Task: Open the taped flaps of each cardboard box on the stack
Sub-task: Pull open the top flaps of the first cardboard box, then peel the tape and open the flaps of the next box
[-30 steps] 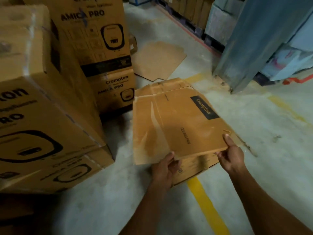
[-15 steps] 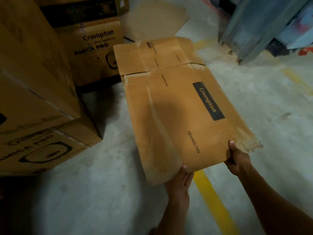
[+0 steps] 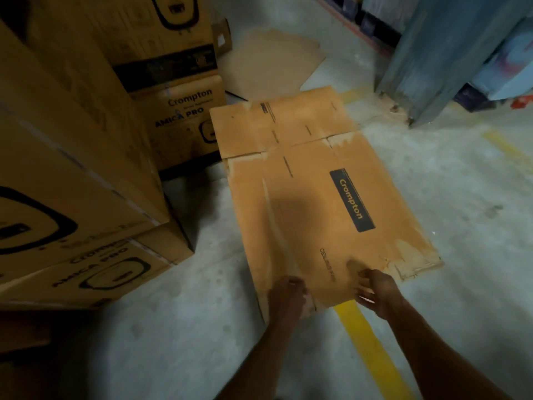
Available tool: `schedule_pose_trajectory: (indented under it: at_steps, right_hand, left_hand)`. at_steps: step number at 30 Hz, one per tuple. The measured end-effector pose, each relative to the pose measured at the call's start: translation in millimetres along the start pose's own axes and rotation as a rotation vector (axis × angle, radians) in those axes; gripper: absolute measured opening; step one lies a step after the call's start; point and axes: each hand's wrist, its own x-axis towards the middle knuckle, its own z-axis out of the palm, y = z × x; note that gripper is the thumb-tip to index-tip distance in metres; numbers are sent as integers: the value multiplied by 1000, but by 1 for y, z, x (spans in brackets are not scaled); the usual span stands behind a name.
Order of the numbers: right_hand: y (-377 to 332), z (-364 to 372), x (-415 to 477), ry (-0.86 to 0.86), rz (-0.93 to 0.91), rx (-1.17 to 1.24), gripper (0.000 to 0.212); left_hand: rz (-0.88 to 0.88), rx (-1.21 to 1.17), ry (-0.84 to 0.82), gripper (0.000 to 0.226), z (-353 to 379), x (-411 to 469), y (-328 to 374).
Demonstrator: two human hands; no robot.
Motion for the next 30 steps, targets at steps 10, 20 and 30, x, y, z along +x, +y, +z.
schedule_pose_trajectory:
  at_steps: [10,20,30]
  right_hand:
    - [-115,159,-250,-461,-396,-63,14]
    - [-161,292,-564,-812,-769,-61,14]
    - [-12,397,-789,-1394,-833,-385,13]
  left_hand:
    - [346,-32,286,23,-195,-116,186]
    - [666,-251,666,12,-427,-352,286]
    - [745,-237,1298,14,-600,-573,177]
